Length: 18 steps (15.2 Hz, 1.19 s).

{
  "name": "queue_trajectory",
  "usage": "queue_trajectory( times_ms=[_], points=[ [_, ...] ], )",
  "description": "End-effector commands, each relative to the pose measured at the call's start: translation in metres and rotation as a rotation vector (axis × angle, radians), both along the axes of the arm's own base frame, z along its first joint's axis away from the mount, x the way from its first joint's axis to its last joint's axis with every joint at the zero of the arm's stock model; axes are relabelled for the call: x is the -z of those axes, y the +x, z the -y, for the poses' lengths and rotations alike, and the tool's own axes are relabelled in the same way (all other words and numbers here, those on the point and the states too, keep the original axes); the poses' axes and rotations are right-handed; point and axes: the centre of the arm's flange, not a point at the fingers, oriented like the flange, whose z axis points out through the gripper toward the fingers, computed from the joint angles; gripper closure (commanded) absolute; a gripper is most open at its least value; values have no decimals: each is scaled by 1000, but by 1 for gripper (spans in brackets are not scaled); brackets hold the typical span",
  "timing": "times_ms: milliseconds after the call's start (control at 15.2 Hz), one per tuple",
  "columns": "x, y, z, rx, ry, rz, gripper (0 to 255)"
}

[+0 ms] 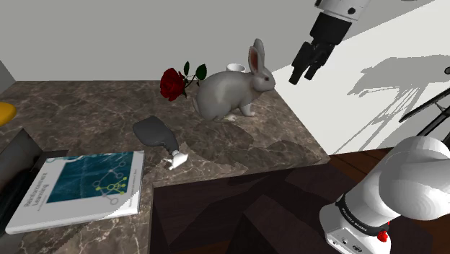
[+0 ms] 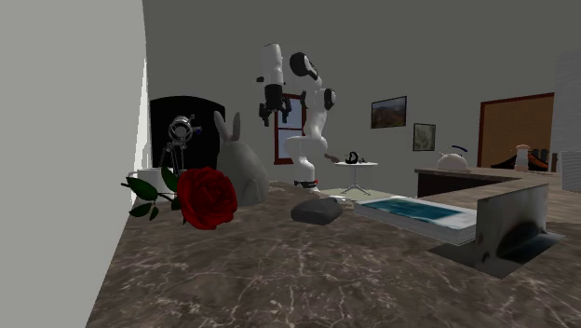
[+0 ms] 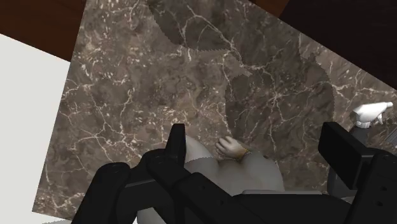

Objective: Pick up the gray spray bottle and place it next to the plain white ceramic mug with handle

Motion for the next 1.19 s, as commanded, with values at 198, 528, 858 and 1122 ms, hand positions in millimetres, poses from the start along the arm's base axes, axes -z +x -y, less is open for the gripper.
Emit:
queue_trajectory(
  times_ms=[198,528,858,1122],
  points=[
    [18,21,-29,-10,-5,-3,0],
    [49,56,-77,-28,-12,-7,0],
    [81,90,-126,-45,-20,-11,0],
    [106,117,-165,-59,-26,-15,0]
  ],
)
